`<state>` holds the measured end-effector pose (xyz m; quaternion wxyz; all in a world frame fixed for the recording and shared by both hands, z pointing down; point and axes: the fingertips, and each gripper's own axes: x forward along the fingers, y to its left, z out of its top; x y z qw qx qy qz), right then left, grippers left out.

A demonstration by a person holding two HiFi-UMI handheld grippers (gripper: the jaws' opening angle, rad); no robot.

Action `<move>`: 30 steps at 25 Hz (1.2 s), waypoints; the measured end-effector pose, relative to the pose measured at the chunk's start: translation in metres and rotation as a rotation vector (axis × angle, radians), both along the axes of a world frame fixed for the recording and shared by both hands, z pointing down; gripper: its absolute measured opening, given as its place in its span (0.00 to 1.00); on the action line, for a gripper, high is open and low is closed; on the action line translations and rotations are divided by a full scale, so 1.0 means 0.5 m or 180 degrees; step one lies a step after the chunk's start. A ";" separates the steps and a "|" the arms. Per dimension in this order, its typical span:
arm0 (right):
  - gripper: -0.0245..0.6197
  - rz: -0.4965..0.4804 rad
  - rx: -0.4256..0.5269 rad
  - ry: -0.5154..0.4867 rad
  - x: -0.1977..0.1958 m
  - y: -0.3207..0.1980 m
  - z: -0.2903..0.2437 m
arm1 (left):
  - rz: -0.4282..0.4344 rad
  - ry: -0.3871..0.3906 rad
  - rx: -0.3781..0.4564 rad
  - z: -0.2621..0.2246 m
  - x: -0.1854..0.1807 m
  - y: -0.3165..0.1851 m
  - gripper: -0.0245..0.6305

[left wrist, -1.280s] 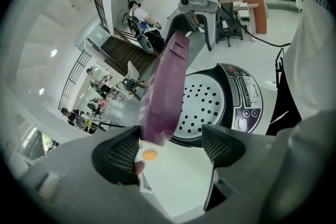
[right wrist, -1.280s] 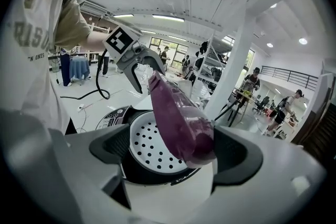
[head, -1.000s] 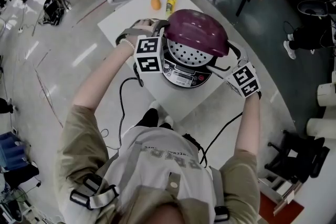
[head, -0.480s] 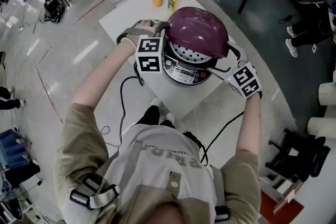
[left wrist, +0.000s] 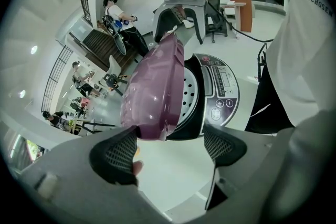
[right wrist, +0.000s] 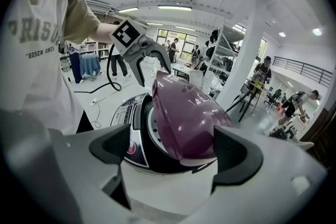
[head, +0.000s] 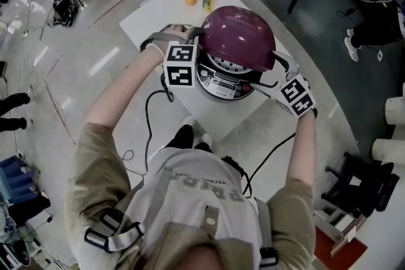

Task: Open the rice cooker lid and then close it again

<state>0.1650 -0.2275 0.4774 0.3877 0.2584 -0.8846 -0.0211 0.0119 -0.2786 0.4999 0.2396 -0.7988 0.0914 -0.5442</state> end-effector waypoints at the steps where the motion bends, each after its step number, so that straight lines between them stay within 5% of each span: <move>1: 0.76 -0.0006 -0.0012 0.0016 0.000 0.001 0.000 | 0.0007 -0.0011 -0.0015 0.001 0.000 0.001 0.66; 30: 0.76 -0.0297 -0.0569 0.0221 -0.014 0.057 0.091 | 0.0219 -0.0392 -0.0298 0.106 -0.019 0.051 0.68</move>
